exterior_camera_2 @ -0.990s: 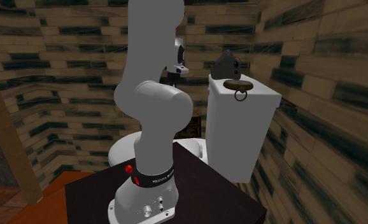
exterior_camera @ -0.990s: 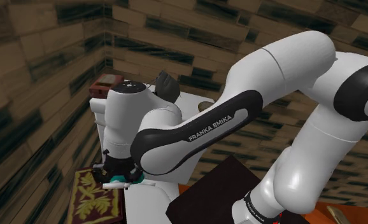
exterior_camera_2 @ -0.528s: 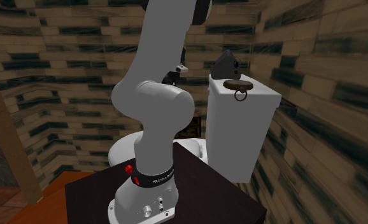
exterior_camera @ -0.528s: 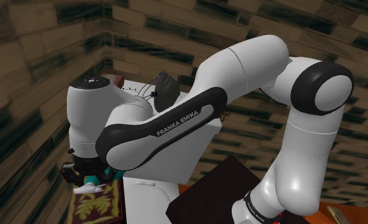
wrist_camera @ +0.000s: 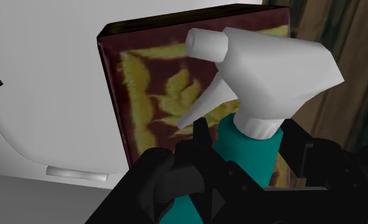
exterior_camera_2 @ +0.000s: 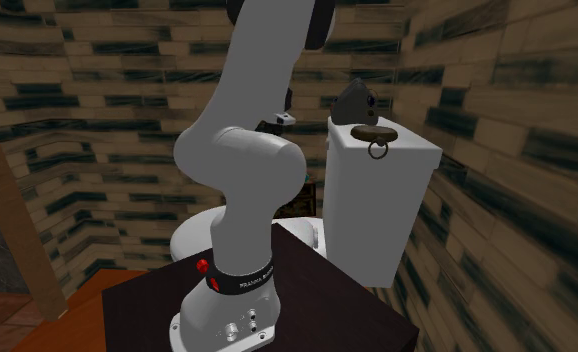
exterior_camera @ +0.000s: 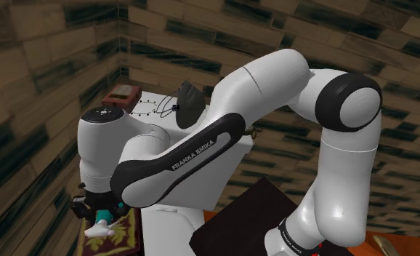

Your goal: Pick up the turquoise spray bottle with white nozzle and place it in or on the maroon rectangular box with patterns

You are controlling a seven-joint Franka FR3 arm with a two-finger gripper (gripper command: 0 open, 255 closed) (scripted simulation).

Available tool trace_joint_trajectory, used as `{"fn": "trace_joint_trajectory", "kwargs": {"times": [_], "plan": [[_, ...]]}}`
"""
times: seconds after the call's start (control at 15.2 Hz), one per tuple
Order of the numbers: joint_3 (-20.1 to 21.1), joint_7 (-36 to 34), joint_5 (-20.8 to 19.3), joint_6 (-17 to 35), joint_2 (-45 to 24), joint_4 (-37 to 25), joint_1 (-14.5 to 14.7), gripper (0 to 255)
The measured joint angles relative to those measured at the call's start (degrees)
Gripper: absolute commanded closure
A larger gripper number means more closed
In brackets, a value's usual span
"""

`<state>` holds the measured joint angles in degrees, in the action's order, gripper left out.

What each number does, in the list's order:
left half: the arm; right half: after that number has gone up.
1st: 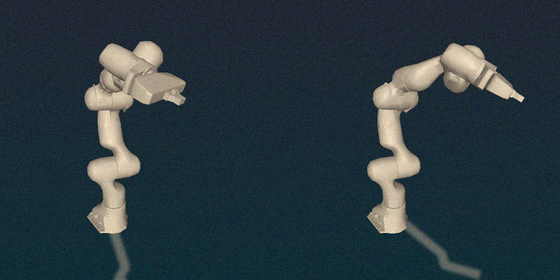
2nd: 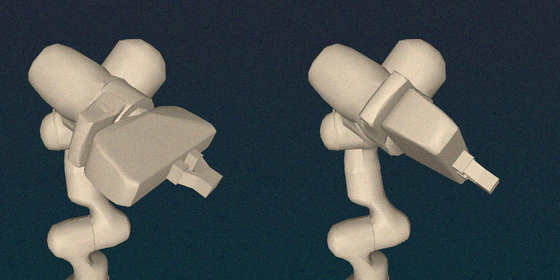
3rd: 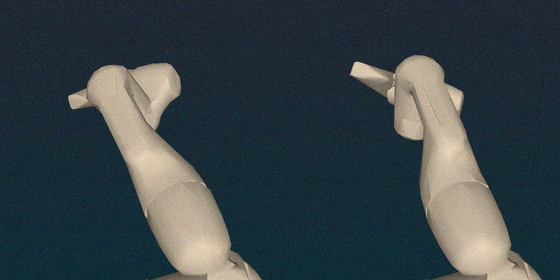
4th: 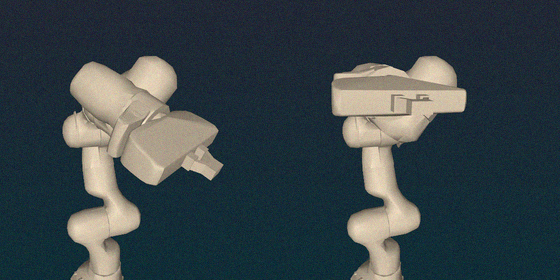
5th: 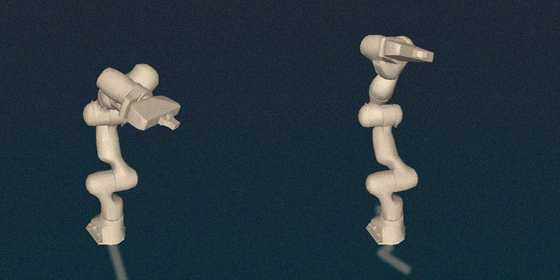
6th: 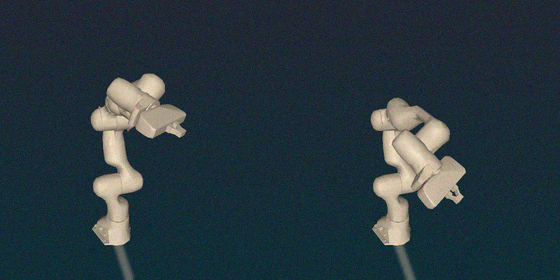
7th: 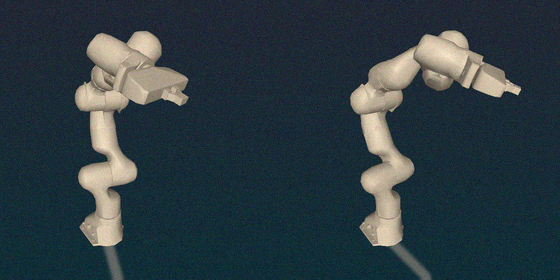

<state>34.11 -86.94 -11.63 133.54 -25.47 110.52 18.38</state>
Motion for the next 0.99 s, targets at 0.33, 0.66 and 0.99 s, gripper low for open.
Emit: {"fn": "trace_joint_trajectory", "kwargs": {"times": [0.33,0.66,0.99], "plan": [[-1.1,-0.8,-1.6,2.9,-2.2,0.9,0.7,255],[-1.7,-1.2,-2.3,3.8,-3.3,0.8,1.3,255],[-1.7,-1.2,-2.3,3.8,-3.3,0.7,1.3,0]]}}
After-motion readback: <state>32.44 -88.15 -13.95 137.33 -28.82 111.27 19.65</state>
